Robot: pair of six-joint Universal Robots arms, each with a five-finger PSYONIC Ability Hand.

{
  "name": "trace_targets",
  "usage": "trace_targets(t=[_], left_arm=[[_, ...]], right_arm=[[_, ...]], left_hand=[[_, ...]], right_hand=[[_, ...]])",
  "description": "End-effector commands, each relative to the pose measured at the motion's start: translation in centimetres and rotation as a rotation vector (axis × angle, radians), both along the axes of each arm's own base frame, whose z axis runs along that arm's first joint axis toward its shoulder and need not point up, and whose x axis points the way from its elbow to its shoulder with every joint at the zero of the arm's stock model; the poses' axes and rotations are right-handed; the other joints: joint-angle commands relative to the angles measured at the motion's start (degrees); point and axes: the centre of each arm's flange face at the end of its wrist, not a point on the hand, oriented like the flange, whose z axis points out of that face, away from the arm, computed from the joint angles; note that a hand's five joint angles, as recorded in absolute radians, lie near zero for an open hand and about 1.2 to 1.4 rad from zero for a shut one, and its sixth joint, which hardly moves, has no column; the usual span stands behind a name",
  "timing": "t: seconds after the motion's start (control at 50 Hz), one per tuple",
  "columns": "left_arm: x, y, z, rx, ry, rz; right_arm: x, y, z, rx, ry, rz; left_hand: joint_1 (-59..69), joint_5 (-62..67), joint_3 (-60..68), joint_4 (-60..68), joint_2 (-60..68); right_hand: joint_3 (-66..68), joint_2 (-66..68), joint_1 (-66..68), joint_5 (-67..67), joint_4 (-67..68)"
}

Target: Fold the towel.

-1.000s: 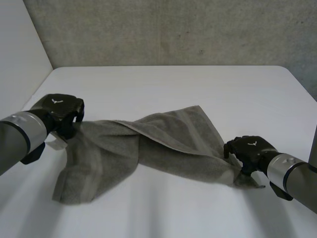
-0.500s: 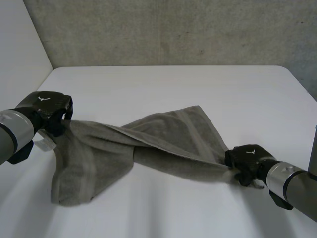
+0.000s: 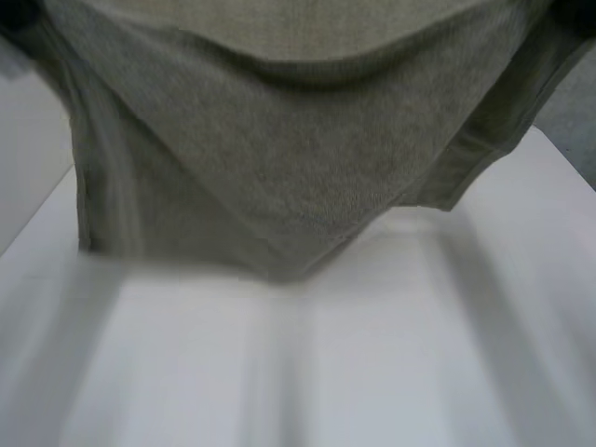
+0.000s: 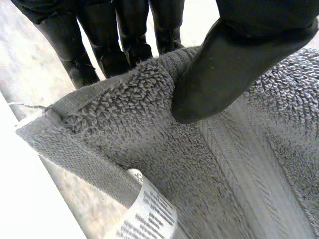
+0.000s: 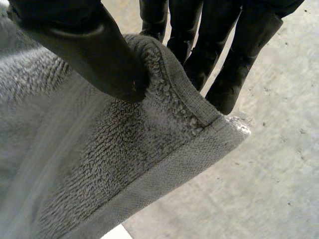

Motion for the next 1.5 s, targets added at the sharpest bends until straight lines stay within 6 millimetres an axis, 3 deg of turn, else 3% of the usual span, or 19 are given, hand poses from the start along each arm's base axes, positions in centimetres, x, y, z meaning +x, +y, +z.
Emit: trace_targets(t=[0.02, 0.14, 0.26, 0.34, 0.46, 0.54, 0.66, 0.72, 0.76, 0.8, 0.82, 0.86, 0.88, 0.92, 1.02, 1.08, 1.18, 1.34, 1.5], left_arm=[[-0.2, -2.3, -1.8, 0.069, -0.001, 0.0], [-1.3, -7.4, -8.7, 0.246, -0.06, -0.002], [-2.5, -12.4, -11.6, 0.203, -0.109, 0.01], [-3.3, -14.8, -11.0, 0.093, -0.081, 0.033], [-4.8, -16.9, -5.1, -0.279, 0.055, 0.098], [-5.1, -16.2, -1.3, -0.472, 0.203, 0.082], [-4.8, -15.7, -2.0, -0.419, 0.296, 0.012], [-4.6, -15.8, -5.1, -0.298, 0.312, -0.027], [-4.4, -15.8, -7.2, -0.228, 0.3, -0.044], [-3.3, -16.0, -12.1, -0.08, 0.241, -0.064], [-3.2, -16.0, -12.2, -0.079, 0.241, -0.064], [-1.8, -15.6, -17.0, 0.062, 0.196, -0.079], [-1.8, -15.6, -17.0, 0.063, 0.196, -0.08], [-1.1, -14.5, -20.7, 0.178, 0.169, -0.113], [0.2, -12.5, -25.5, 0.308, 0.107, -0.136], [0.5, -11.8, -26.3, 0.32, 0.069, -0.138], [2.2, -10.4, -26.3, 0.299, -0.061, -0.113], [2.7, -7.1, -21.0, 0.195, -0.09, -0.099], [2.2, -0.5, -17.6, 0.118, -0.098, -0.149]], right_arm=[[0.8, -3.4, -2.4, 0.103, 0.094, -0.007], [2.7, -5.9, -5.8, 0.143, 0.208, 0.004], [6.8, -9.1, -9.1, 0.08, 0.268, -0.01], [9.1, -11.0, -9.8, -0.027, 0.249, -0.046], [10.8, -13.9, -4.5, -0.41, 0.05, -0.182], [10.2, -12.8, 0.3, -0.58, -0.091, -0.238], [10.1, -12.4, -0.8, -0.467, -0.074, -0.206], [10.3, -12.4, -4.2, -0.304, 0.026, -0.168], [10.4, -12.0, -8.6, -0.109, 0.137, -0.093], [10.4, -11.6, -10.9, -0.015, 0.204, -0.048], [10.4, -11.6, -10.9, -0.014, 0.205, -0.047], [10.2, -10.3, -15.2, 0.159, 0.288, 0.044], [10.2, -10.3, -15.2, 0.16, 0.288, 0.045], [8.9, -9.4, -19.4, 0.309, 0.344, 0.09], [7.2, -8.0, -24.8, 0.434, 0.433, 0.111], [6.5, -6.6, -26.4, 0.438, 0.479, 0.117], [5.0, -5.5, -25.6, 0.4, 0.481, 0.092], [2.4, -3.7, -21.2, 0.331, 0.436, 0.021], [-0.6, -0.9, -15.9, 0.209, 0.386, -0.055]], left_hand=[[7.5, 5.7, 3.2, 1.9, 3.1], [7.5, 5.7, 3.2, 1.9, 3.1], [7.5, 5.7, 3.2, 1.9, 3.1], [7.5, 5.7, 3.2, 1.9, 3.1], [7.5, 5.7, 3.2, 1.9, 3.1], [7.5, 5.7, 3.2, 1.9, 3.1], [7.5, 5.7, 3.2, 1.9, 3.1], [7.5, 5.7, 3.2, 1.9, 3.1], [7.5, 5.7, 3.2, 1.9, 3.1], [7.5, 5.7, 3.2, 1.9, 3.1], [7.5, 5.7, 3.2, 1.9, 3.1], [7.5, 5.7, 3.2, 1.9, 3.1], [7.5, 5.7, 3.2, 1.9, 3.1], [7.5, 5.7, 3.2, 1.9, 3.1], [7.5, 5.7, 3.2, 1.9, 3.1], [7.5, 5.7, 3.2, 1.9, 3.1], [7.5, 5.7, 3.2, 1.9, 3.1], [7.5, 5.7, 3.2, 1.9, 3.1], [7.5, 5.7, 3.2, 1.9, 3.1]], right_hand=[[3.3, 4.5, 4.1, 3.5, 3.4], [3.3, 4.5, 4.1, 3.5, 3.4], [3.3, 4.5, 4.1, 3.5, 3.4], [3.3, 4.5, 4.1, 3.5, 3.4], [3.3, 4.5, 4.1, 3.5, 3.4], [3.3, 4.5, 4.1, 3.5, 3.4], [3.3, 4.5, 4.1, 3.5, 3.4], [3.3, 4.5, 4.1, 3.5, 3.4], [3.3, 4.5, 4.1, 3.5, 3.4], [3.3, 4.5, 4.1, 3.5, 3.4], [3.3, 4.5, 4.1, 3.5, 3.4], [3.3, 4.5, 4.1, 3.5, 3.4], [3.3, 4.5, 4.1, 3.5, 3.4], [3.3, 4.5, 4.1, 3.5, 3.4], [3.3, 4.5, 4.1, 3.5, 3.4], [3.3, 4.5, 4.1, 3.5, 3.4], [3.3, 4.5, 4.1, 3.5, 3.4], [3.3, 4.5, 4.1, 3.5, 3.4], [3.3, 4.5, 4.1, 3.5, 3.4]])
